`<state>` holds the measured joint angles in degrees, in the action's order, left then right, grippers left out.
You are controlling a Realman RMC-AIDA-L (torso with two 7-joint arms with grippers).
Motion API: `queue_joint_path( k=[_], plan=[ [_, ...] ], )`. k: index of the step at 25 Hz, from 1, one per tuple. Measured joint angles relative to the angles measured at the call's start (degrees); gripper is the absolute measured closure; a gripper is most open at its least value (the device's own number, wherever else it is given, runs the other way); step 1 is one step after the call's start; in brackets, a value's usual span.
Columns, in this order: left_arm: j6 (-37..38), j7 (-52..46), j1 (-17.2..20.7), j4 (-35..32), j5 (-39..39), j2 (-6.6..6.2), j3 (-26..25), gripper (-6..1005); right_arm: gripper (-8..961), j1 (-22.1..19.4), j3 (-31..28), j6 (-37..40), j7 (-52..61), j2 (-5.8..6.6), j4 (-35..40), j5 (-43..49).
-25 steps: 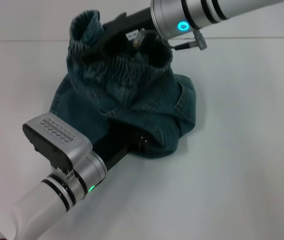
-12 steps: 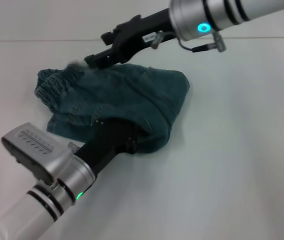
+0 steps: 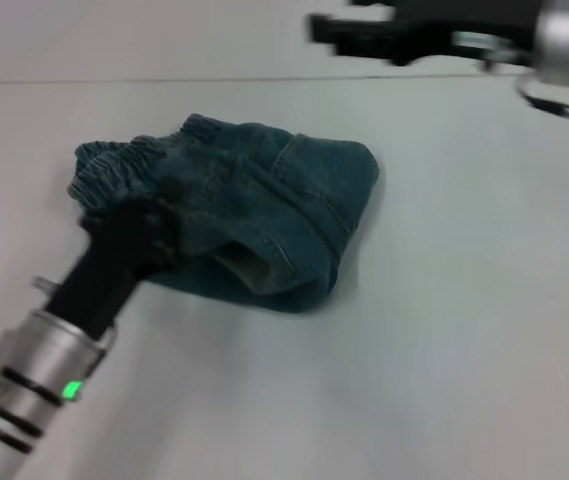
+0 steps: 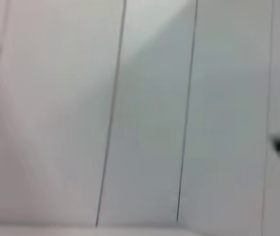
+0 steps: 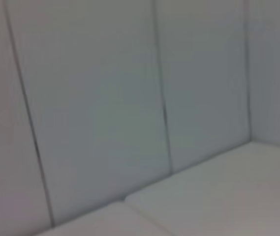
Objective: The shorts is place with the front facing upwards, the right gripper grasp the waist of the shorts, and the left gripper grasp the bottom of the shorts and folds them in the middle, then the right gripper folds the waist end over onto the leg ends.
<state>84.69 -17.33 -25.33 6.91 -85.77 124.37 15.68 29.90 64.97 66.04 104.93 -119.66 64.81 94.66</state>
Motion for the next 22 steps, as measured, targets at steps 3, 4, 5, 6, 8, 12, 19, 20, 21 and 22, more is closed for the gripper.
queue_joint_path(
  k=[3, 4, 5, 6, 8, 12, 19, 20, 21, 22],
  plan=[
    [4.0, -7.2, 1.5, -5.4, -0.3, 0.00, 1.5, 980, 132, -4.9, -4.2, 4.3, -5.1, 0.11, -2.0, -4.2],
    [5.5, -11.6, 2.3, -8.6, -0.9, -0.03, 3.0, 977, 133, -6.0, -5.7, 6.4, -6.3, 0.11, -2.8, -4.5],
    [6.5, -14.8, 2.7, -11.1, -1.4, -0.10, 4.2, 975, 133, -6.9, -6.9, 8.4, -7.6, 0.12, -3.7, -4.3],
    [7.7, -25.2, 3.6, -18.7, -4.2, -0.16, 7.7, 973, 133, -7.8, -7.9, 10.3, -9.0, 0.15, -4.8, -3.9],
    [7.7, -29.5, 3.9, -21.9, -5.4, -0.18, 8.9, 969, 133, -8.9, -8.8, 13.9, -11.2, 0.20, -6.6, -2.0],
    [5.7, -42.8, 5.2, -33.9, -11.3, -0.06, 14.1, 960, 130, -10.0, -8.6, 19.7, -15.0, -0.05, -9.6, 3.1],
    [1.0, -46.7, 5.7, -39.0, -16.0, -0.10, 16.9, 766, 124, -10.3, -8.7, 20.3, -17.0, -0.32, -14.9, 5.7],
    [0.3, -46.8, 5.6, -39.0, -16.3, -0.10, 17.1, 722, 123, -10.3, -8.8, 20.1, -17.1, -0.31, -15.2, 5.7],
    [-0.1, -46.8, 5.6, -39.0, -16.5, -0.10, 17.2, 678, 123, -10.3, -8.8, 19.9, -17.1, -0.31, -15.4, 5.7],
    [-0.2, -46.8, 5.6, -39.1, -16.5, -0.10, 17.4, 634, 122, -10.3, -8.8, 19.6, -17.1, -0.31, -15.6, 5.7]
  ],
)
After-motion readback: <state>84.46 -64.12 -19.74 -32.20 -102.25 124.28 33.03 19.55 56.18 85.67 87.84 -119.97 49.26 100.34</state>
